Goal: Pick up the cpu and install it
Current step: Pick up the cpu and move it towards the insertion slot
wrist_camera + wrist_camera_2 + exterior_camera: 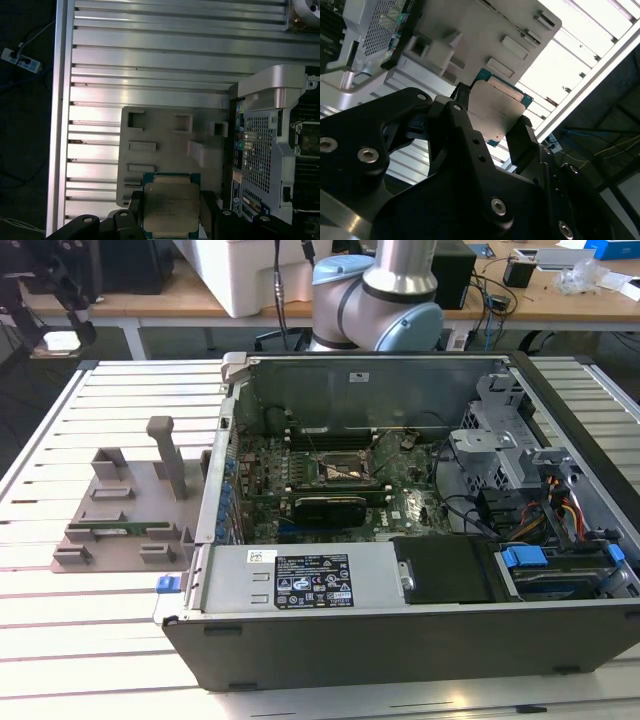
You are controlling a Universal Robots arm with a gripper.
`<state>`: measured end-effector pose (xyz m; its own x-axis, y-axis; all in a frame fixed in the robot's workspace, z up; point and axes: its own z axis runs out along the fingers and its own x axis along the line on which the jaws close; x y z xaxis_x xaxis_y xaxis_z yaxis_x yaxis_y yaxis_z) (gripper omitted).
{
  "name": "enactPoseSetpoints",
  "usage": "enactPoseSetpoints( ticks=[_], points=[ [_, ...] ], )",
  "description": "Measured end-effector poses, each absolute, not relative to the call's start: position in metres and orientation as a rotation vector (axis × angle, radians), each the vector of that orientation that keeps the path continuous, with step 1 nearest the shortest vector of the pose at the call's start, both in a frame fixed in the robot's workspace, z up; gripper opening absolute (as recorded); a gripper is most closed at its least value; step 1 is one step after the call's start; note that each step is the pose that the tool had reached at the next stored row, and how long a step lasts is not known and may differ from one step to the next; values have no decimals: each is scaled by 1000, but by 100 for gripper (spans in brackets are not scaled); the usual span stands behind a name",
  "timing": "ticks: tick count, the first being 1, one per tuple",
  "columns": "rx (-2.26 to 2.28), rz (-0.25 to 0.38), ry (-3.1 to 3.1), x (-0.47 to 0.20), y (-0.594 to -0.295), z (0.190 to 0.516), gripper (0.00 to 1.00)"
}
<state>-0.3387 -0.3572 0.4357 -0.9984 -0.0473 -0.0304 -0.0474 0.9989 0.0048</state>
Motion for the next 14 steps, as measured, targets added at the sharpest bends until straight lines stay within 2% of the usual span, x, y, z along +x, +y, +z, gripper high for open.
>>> enactPoseSetpoints(
  ticks=[14],
  points=[
    [-74, 1, 3118, -235, -357, 436, 54]
  ],
)
